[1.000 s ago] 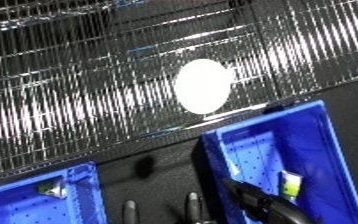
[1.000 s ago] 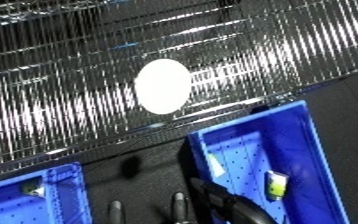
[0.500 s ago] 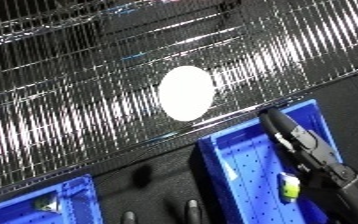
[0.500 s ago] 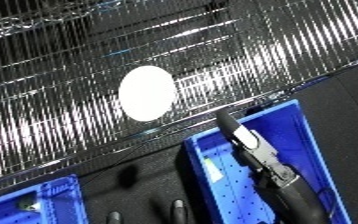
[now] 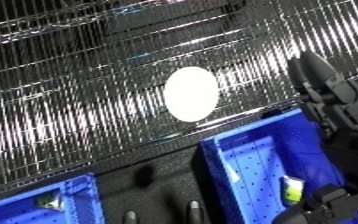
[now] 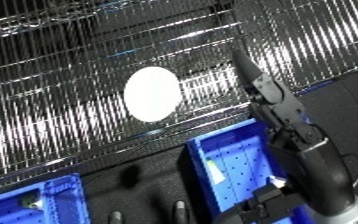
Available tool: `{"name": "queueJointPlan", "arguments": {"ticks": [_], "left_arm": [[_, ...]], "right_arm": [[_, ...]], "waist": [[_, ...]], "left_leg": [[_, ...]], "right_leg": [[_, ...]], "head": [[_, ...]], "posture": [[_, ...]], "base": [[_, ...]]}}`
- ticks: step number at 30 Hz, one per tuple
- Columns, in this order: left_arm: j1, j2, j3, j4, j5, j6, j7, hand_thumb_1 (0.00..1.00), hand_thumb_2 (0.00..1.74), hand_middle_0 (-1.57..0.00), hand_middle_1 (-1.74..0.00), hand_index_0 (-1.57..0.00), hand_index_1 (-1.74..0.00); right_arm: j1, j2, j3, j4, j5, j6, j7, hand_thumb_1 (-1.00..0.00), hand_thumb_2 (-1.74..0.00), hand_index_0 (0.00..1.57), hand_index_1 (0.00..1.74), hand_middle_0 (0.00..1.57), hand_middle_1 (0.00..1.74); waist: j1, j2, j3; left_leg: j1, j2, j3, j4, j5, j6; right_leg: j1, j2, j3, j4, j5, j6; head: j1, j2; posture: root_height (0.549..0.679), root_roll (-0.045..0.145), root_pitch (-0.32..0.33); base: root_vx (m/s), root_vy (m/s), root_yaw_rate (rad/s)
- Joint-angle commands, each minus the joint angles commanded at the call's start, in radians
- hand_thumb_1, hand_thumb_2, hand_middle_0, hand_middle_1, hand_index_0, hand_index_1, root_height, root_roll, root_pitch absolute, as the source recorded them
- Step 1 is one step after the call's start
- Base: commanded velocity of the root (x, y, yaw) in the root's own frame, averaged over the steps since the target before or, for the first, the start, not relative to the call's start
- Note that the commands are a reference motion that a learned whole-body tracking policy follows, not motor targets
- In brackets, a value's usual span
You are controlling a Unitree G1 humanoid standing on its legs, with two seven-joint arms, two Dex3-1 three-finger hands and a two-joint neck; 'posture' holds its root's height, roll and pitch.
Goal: Pick up the object and place it into the box
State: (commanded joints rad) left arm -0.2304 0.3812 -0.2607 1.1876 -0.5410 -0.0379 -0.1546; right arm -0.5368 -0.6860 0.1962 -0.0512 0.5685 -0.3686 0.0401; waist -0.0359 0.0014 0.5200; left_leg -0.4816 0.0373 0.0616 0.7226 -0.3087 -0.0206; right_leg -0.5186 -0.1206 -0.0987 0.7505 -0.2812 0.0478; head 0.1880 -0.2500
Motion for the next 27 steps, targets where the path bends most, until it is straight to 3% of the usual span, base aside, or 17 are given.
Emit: {"name": "queueJointPlan", "arguments": {"ticks": [11,18,27], "left_arm": [[-0.008,-0.006,-0.042,-0.018,0.013,0.035,-0.004,0.0,0.0,0.0,0.0,0.0,0.0],[-0.011,-0.011,-0.075,-0.035,0.003,0.052,-0.002,0.0,0.0,0.0,0.0,0.0,0.0],[0.006,-0.003,-0.095,-0.065,-0.004,0.061,-0.009,0.0,0.0,0.0,0.0,0.0,0.0]], "right_arm": [[-0.182,0.013,0.108,0.221,0.072,0.06,0.005,0.0,0.0,0.0,0.0,0.0,0.0],[-0.281,0.01,0.148,0.375,0.115,0.058,0.008,0.0,0.0,0.0,0.0,0.0,0.0],[-0.394,-0.001,0.191,0.602,0.093,0.014,0.007,0.0,0.0,0.0,0.0,0.0,0.0]], "waist": [[0.048,0.028,0.0],[0.073,0.051,0.0],[0.092,0.074,0.0]], "left_leg": [[-0.027,-0.021,-0.01,0.035,-0.01,0.0063],[-0.045,-0.035,-0.012,0.048,-0.014,0.008],[-0.069,-0.047,-0.013,0.063,-0.02,0.0122]], "right_leg": [[-0.022,-0.0205,-0.013,0.037,-0.01,-0.0125],[-0.042,-0.03,-0.016,0.056,-0.013,-0.0167],[-0.073,-0.0359,-0.015,0.082,-0.017,-0.0207]], "head": [[0.101,-0.019],[0.164,-0.009],[0.208,0.01]], "posture": [[0.633,0.059,0.057],[0.63,0.063,0.06],[0.626,0.067,0.069]], "base": [[0.034,0.008,0.092],[0.028,0.019,0.076],[0.026,0.019,0.048]]}}
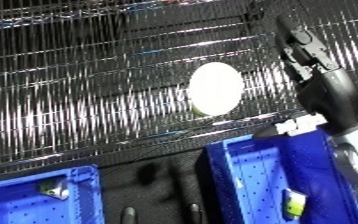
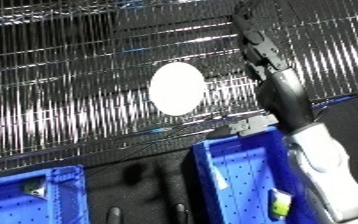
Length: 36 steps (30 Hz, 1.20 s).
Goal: Pick up the object and place it into the box
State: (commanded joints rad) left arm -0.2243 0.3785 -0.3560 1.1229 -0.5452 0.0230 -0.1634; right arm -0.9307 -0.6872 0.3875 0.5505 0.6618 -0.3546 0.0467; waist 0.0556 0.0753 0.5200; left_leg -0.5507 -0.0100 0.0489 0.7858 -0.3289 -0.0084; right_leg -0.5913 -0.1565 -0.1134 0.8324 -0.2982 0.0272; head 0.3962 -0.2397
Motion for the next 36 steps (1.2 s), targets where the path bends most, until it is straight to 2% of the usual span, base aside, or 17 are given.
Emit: {"name": "queueJointPlan", "arguments": {"ticks": [14,26,36], "left_arm": [[0.002,0.003,-0.039,-0.049,-0.016,0.003,0.009,0.0,0.0,0.0,0.0,0.0,0.0],[0.004,0.0,-0.061,-0.075,-0.032,0.005,0.015,0.0,0.0,0.0,0.0,0.0,0.0],[0.016,-0.009,-0.083,-0.112,-0.037,0.0,0.013,0.0,0.0,0.0,0.0,0.0,0.0]], "right_arm": [[-0.08,-0.012,0.08,0.17,-0.027,0.016,0.002,0.0,0.0,0.0,0.0,0.0,0.0],[-0.147,0.017,0.115,0.262,0.025,0.048,0.072,0.0,0.0,0.0,0.0,0.0,0.0],[-0.204,0.052,0.136,0.281,0.055,0.078,0.106,0.0,0.0,0.0,0.0,0.0,0.0]], "waist": [[0.019,0.018,0.0],[0.038,0.037,0.0],[0.055,0.054,0.0]], "left_leg": [[-0.046,-0.006,-0.004,0.019,0.0,0.0065],[-0.077,-0.012,-0.008,0.031,0.0,0.0094],[-0.089,-0.021,-0.01,0.028,0.004,0.0109]], "right_leg": [[-0.05,-0.0016,-0.003,0.029,-0.002,-0.0063],[-0.083,-0.0032,-0.007,0.047,-0.006,-0.0128],[-0.098,-0.006,-0.009,0.05,-0.007,-0.015]], "head": [[0.048,0.05],[0.096,0.081],[0.137,0.111]], "posture": [[0.622,0.067,0.092],[0.619,0.071,0.111],[0.618,0.074,0.122]], "base": [[0.009,0.003,0.027],[0.009,0.007,0.023],[0.006,0.022,0.02]]}}
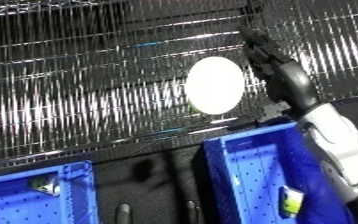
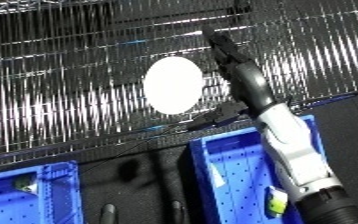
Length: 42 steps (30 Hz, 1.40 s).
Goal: Pick up the object and place it into the box
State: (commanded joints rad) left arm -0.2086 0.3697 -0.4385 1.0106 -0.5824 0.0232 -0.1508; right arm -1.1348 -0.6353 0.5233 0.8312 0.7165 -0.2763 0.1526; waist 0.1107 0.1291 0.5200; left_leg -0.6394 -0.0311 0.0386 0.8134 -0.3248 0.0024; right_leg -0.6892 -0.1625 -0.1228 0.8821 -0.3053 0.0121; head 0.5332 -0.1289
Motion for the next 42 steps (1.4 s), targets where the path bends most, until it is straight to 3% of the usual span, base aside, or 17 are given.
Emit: {"name": "queueJointPlan", "arguments": {"ticks": [5,20,26,33,37,42], "left_arm": [[0.002,-0.005,-0.011,-0.019,-0.002,0.0,0.003,0.0,0.0,0.0,0.0,0.0,0.0],[0.002,-0.013,-0.02,-0.048,-0.007,0.014,0.017,0.0,0.0,0.0,0.0,0.0,0.0],[0.004,-0.012,-0.016,-0.04,-0.007,0.01,0.019,0.0,0.0,0.0,0.0,0.0,0.0],[0.015,-0.009,0.002,-0.026,0.0,0.0,0.018,0.0,0.0,0.0,0.0,0.0,0.0],[0.022,-0.008,0.023,-0.012,0.009,0.004,0.022,0.0,0.0,0.0,0.0,0.0,0.0],[0.04,-0.012,0.051,0.008,0.025,0.005,0.03,0.0,0.0,0.0,0.0,0.0,0.0]], "right_arm": [[-0.022,0.017,0.005,0.0,0.01,0.011,0.009,0.0,0.0,0.0,0.0,0.0,0.0],[-0.028,0.035,0.009,0.005,0.026,0.032,0.047,-0.75,-1.3,1.18,1.3,1.18,1.3],[-0.003,0.033,0.004,0.011,0.029,0.043,0.066,-0.75,-1.3,1.18,1.3,1.18,1.3],[0.054,0.022,-0.013,-0.048,0.051,0.026,0.053,-0.75,-1.3,1.18,1.3,1.18,1.3],[0.115,0.012,-0.051,-0.148,0.07,-0.001,0.016,-0.75,-1.3,1.18,1.3,1.18,1.3],[0.212,-0.001,-0.111,-0.299,0.014,-0.011,-0.055,-0.75,-1.3,1.18,1.3,1.18,1.3]], "waist": [[0.007,0.005,0.0],[0.015,0.013,0.0],[0.01,0.009,0.0],[-0.006,0.0,0.0],[-0.027,-0.012,0.0],[-0.059,-0.029,0.0]], "left_leg": [[-0.005,-0.004,-0.001,0.0,0.001,0.0007],[-0.003,-0.01,-0.003,-0.019,0.011,0.002],[0.013,-0.007,-0.006,-0.042,0.022,-0.0022],[0.065,0.002,-0.006,-0.108,0.048,-0.0124],[0.081,0.008,-0.001,-0.119,0.048,-0.0162],[0.107,0.016,0.006,-0.131,0.047,-0.0174]], "right_leg": [[-0.005,-0.0022,-0.002,0.001,0.001,-0.0002],[-0.004,-0.0059,-0.004,-0.009,0.006,0.0012],[0.008,-0.0025,-0.002,-0.025,0.011,0.0023],[0.05,0.0022,0.003,-0.084,0.028,0.0091],[0.066,0.0079,0.009,-0.104,0.033,0.0116],[0.085,0.0205,0.023,-0.127,0.04,0.0145]], "head": [[0.016,0.012],[0.014,0.021],[-0.009,0.008],[-0.034,0.027],[-0.051,0.019],[-0.102,0.009]], "posture": [[0.618,0.075,0.125],[0.619,0.076,0.13],[0.621,0.075,0.127],[0.629,0.078,0.121],[0.632,0.078,0.118],[0.635,0.078,0.113]], "base": [[0.0,0.018,0.017],[-0.003,0.01,0.013],[-0.002,-0.014,-0.014],[-0.01,-0.015,-0.055],[-0.021,-0.009,-0.099],[-0.02,-0.004,-0.146]]}}
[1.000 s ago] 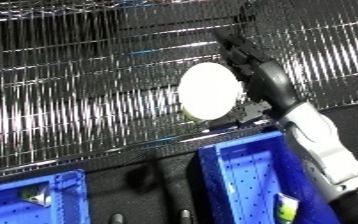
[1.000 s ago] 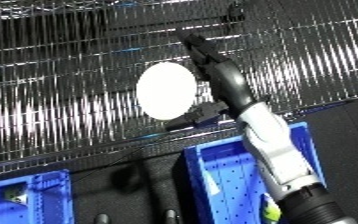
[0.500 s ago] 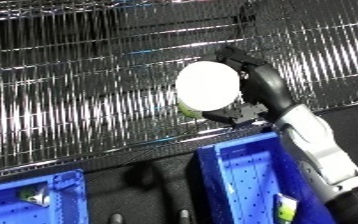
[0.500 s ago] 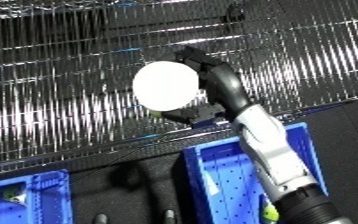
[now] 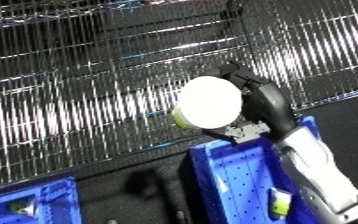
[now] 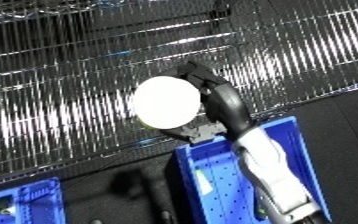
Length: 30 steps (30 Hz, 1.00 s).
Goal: Pick up the object and place it into the box
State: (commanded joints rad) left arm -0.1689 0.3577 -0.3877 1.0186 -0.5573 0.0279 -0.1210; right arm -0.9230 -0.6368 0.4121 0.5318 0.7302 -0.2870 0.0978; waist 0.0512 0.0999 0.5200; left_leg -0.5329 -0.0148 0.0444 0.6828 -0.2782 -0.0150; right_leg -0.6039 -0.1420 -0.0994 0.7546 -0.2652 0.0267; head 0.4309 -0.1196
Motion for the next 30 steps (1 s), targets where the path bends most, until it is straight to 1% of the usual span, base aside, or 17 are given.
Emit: {"name": "queueJointPlan", "arguments": {"ticks": [4,8,10,12,15,16,19,21,22,24,30], "left_arm": [[0.014,-0.004,0.029,0.019,0.01,-0.012,0.001,0.0,0.0,0.0,0.0,0.0,0.0],[0.027,-0.008,0.063,0.035,0.01,-0.022,0.004,0.0,0.0,0.0,0.0,0.0,0.0],[0.031,-0.009,0.078,0.043,0.009,-0.026,0.002,0.0,0.0,0.0,0.0,0.0,0.0],[0.033,-0.011,0.09,0.052,0.006,-0.031,-0.001,0.0,0.0,0.0,0.0,0.0,0.0],[0.033,-0.02,0.1,0.071,-0.005,-0.042,0.002,0.0,0.0,0.0,0.0,0.0,0.0],[0.033,-0.023,0.102,0.078,-0.009,-0.046,0.002,0.0,0.0,0.0,0.0,0.0,0.0],[0.033,-0.029,0.104,0.098,-0.018,-0.063,-0.001,0.0,0.0,0.0,0.0,0.0,0.0],[0.033,-0.032,0.099,0.109,-0.022,-0.074,-0.004,0.0,0.0,0.0,0.0,0.0,0.0],[0.032,-0.034,0.095,0.114,-0.025,-0.079,-0.005,0.0,0.0,0.0,0.0,0.0,0.0],[0.031,-0.035,0.086,0.123,-0.029,-0.086,-0.008,0.0,0.0,0.0,0.0,0.0,0.0],[0.025,-0.039,0.064,0.135,-0.033,-0.092,-0.022,0.0,0.0,0.0,0.0,0.0,0.0]], "right_arm": [[0.096,-0.013,-0.051,-0.12,-0.05,-0.01,-0.056,-0.75,-1.3,1.18,1.3,1.18,1.3],[0.207,-0.023,-0.115,-0.218,-0.069,-0.023,-0.108,-0.75,-1.3,1.18,1.3,1.18,1.3],[0.263,-0.026,-0.153,-0.254,-0.086,-0.043,-0.146,-0.75,-1.3,1.18,1.3,1.18,1.3],[0.324,-0.023,-0.194,-0.278,-0.132,-0.074,-0.221,-0.75,-1.3,1.18,1.3,1.18,1.3],[0.414,-0.005,-0.254,-0.271,-0.192,-0.111,-0.363,-0.75,-1.3,1.18,1.3,1.18,1.3],[0.444,0.003,-0.271,-0.256,-0.199,-0.119,-0.405,-0.75,-1.3,1.18,1.3,1.18,1.3],[0.517,0.023,-0.306,-0.191,-0.207,-0.138,-0.502,-0.75,-1.3,1.18,1.3,1.18,1.3],[0.545,0.029,-0.314,-0.13,-0.212,-0.151,-0.542,-0.75,-1.3,1.18,1.3,1.18,1.3],[0.553,0.03,-0.317,-0.094,-0.213,-0.156,-0.555,-0.7,-1.22,1.1,1.22,1.1,1.22],[0.556,0.028,-0.316,-0.021,-0.197,-0.166,-0.553,-0.6,-1.04,0.94,1.04,0.94,1.04],[0.536,0.019,-0.303,0.198,-0.086,-0.149,-0.469,-0.3,-0.52,0.47,0.52,0.47,0.52]], "waist": [[-0.028,-0.013,0.0],[-0.058,-0.025,0.0],[-0.074,-0.03,0.0],[-0.089,-0.034,0.0],[-0.112,-0.039,0.0],[-0.12,-0.041,0.0],[-0.136,-0.044,0.0],[-0.142,-0.044,0.0],[-0.144,-0.043,0.0],[-0.145,-0.039,0.0],[-0.138,-0.022,0.0]], "left_leg": [[0.028,0.008,0.008,-0.016,0.0,-0.0012],[0.051,0.015,0.02,-0.027,-0.002,-0.0023],[0.057,0.019,0.026,-0.028,-0.003,-0.0036],[0.063,0.022,0.031,-0.028,-0.006,-0.0047],[0.078,0.027,0.036,-0.036,-0.009,-0.0049],[0.083,0.028,0.037,-0.042,-0.009,-0.0047],[0.097,0.032,0.04,-0.053,-0.011,-0.0043],[0.104,0.034,0.041,-0.056,-0.013,-0.0036],[0.107,0.034,0.042,-0.056,-0.014,-0.0033],[0.112,0.034,0.041,-0.056,-0.017,-0.0025],[0.121,0.024,0.039,-0.048,-0.019,-0.0002]], "right_leg": [[0.022,0.0084,0.014,-0.02,0.004,0.0029],[0.041,0.0154,0.024,-0.038,0.006,0.0059],[0.046,0.0183,0.029,-0.043,0.007,0.0075],[0.051,0.0213,0.035,-0.047,0.008,0.0095],[0.06,0.0263,0.048,-0.058,0.012,0.0131],[0.064,0.0278,0.052,-0.065,0.014,0.0145],[0.075,0.0319,0.061,-0.086,0.021,0.0176],[0.082,0.0335,0.064,-0.096,0.024,0.0176],[0.085,0.034,0.065,-0.099,0.024,0.0174],[0.091,0.0335,0.067,-0.103,0.026,0.016],[0.102,0.031,0.068,-0.103,0.023,0.0072]], "head": [[-0.047,-0.006],[-0.078,-0.024],[-0.091,-0.038],[-0.105,-0.045],[-0.125,-0.046],[-0.128,-0.043],[-0.118,-0.046],[-0.088,-0.052],[-0.076,-0.053],[-0.047,-0.062],[0.044,-0.091]], "posture": [[0.638,0.078,0.105],[0.64,0.078,0.099],[0.64,0.078,0.097],[0.641,0.077,0.095],[0.642,0.075,0.094],[0.643,0.075,0.094],[0.645,0.074,0.094],[0.646,0.073,0.093],[0.646,0.074,0.091],[0.647,0.075,0.088],[0.647,0.08,0.078]], "base": [[-0.02,0.003,-0.167],[-0.017,0.006,-0.161],[-0.016,0.012,-0.145],[-0.011,0.011,-0.146],[-0.008,0.008,-0.166],[-0.016,-0.001,-0.189],[-0.02,-0.007,-0.171],[-0.015,-0.007,-0.129],[-0.012,-0.006,-0.107],[-0.009,-0.003,-0.068],[-0.004,0.004,-0.016]]}}
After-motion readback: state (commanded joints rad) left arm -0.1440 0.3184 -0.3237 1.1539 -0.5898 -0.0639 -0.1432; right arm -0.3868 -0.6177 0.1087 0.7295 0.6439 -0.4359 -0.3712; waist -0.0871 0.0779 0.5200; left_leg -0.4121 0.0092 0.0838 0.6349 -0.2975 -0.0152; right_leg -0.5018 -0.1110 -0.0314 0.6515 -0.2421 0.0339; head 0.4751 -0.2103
